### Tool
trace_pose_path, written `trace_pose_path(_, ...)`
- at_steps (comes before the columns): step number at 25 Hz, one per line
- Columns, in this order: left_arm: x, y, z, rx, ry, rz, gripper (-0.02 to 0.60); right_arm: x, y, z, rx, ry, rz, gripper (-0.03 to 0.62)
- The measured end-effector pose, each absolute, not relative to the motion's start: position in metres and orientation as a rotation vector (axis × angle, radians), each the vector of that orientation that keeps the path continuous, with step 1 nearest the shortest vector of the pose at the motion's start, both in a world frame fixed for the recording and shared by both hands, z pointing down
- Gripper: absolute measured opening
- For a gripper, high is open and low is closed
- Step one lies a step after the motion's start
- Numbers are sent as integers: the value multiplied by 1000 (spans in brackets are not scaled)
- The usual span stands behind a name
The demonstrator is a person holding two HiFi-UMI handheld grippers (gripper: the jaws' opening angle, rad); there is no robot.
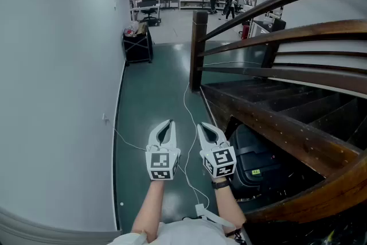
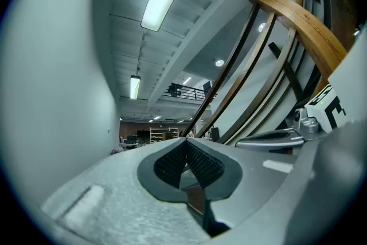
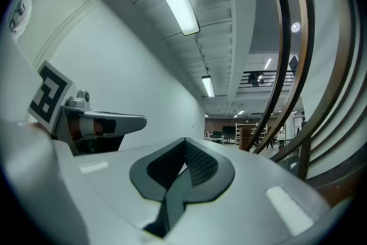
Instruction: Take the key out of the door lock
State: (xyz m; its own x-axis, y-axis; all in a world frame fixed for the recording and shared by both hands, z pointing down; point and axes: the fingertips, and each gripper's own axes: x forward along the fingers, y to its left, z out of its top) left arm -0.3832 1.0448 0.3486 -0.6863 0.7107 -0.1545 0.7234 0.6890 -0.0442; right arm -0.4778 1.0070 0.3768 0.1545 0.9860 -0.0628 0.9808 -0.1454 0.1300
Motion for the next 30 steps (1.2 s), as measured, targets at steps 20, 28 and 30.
trace_pose_path(20, -439, 1030, 382, 1220, 2833, -82, 0, -525, 994, 411, 2450, 1982, -9, 4)
trace_pose_path(28, -403, 1038, 375, 1403, 2750, -99, 0, -504, 1008, 411, 2403, 1953, 195, -5)
trace_pose_path(30, -390, 1040, 383, 1480, 2734, -92, 0, -496, 1014, 415, 2424, 1951, 216, -5)
